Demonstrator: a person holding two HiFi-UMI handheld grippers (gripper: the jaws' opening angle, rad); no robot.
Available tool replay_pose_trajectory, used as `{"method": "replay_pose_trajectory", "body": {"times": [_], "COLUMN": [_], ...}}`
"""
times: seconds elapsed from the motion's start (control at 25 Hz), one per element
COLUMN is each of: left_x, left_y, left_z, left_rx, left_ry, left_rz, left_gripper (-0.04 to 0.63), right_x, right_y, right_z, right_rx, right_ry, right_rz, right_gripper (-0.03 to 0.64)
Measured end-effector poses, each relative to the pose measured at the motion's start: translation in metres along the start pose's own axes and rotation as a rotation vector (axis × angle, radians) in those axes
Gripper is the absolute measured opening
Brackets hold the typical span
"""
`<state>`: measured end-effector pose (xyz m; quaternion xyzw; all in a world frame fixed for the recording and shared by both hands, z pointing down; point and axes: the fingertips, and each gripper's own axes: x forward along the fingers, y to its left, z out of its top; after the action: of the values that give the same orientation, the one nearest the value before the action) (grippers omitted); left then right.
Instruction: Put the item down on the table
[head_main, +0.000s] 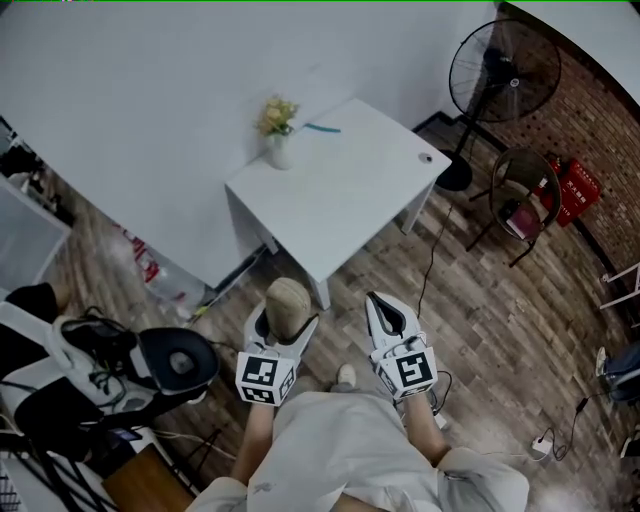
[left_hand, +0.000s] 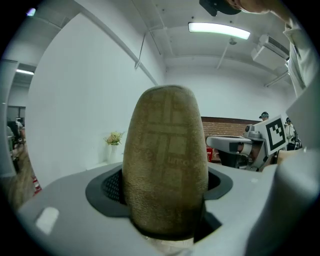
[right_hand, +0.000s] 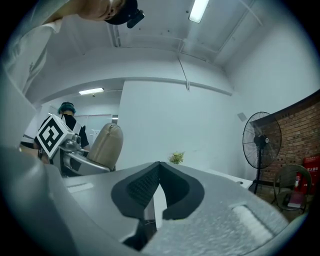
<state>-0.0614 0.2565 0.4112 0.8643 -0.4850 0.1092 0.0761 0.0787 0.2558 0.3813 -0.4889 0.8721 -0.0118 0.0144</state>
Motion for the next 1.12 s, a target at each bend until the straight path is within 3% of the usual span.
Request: {"method": "replay_pose_trajectory", "body": {"times": [0.56,1.12], "left_x": [0.079,0.166], "left_y": [0.022,0.094], "left_z": [0.024,0.036], "left_rx": [-0.003,-0.028], "left_ry": [-0.005,0.003], "left_rz": [-0.018,-0.037], "left_gripper": [0.402,0.402], "right_x": [0.057,0.154], "right_y": [-0.051,-0.097], "right_z": [0.005,-0.006], "right_rx": [-0.007,-0.027], "right_ry": [0.012,0.061], "right_rz": [0.003,-0.027], "right_gripper": [0.003,0.003]}}
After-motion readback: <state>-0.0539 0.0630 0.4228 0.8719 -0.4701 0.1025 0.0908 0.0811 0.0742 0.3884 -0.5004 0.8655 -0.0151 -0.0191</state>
